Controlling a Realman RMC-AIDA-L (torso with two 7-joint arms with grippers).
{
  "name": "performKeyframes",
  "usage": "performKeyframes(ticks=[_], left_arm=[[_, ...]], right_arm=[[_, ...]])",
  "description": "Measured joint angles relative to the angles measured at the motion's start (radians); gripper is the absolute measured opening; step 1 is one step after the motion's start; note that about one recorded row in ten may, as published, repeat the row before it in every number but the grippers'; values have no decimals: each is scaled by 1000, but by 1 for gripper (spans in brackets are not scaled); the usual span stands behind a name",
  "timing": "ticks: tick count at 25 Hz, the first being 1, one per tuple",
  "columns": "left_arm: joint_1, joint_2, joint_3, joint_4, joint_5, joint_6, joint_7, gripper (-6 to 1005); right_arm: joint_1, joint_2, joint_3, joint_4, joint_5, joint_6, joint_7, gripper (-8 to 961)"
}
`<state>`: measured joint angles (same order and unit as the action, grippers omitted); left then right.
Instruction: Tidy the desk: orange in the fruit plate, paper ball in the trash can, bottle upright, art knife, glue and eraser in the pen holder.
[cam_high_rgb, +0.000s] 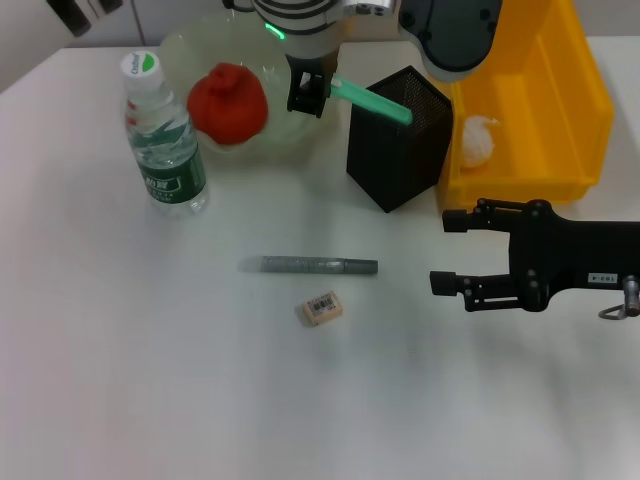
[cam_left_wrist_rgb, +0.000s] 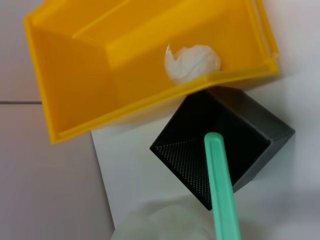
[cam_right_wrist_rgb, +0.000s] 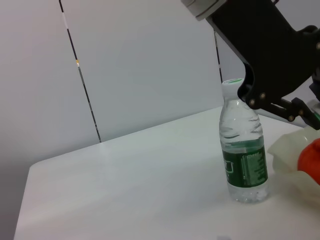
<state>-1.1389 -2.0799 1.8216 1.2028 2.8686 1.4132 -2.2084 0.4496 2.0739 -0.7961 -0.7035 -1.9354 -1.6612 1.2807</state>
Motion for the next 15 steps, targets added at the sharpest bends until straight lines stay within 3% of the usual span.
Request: performKeyframes(ticks=[15], left_arm=[[10, 0, 28, 25, -8, -51, -13, 364]], right_arm=[[1, 2, 0, 4, 0, 7, -12, 824]])
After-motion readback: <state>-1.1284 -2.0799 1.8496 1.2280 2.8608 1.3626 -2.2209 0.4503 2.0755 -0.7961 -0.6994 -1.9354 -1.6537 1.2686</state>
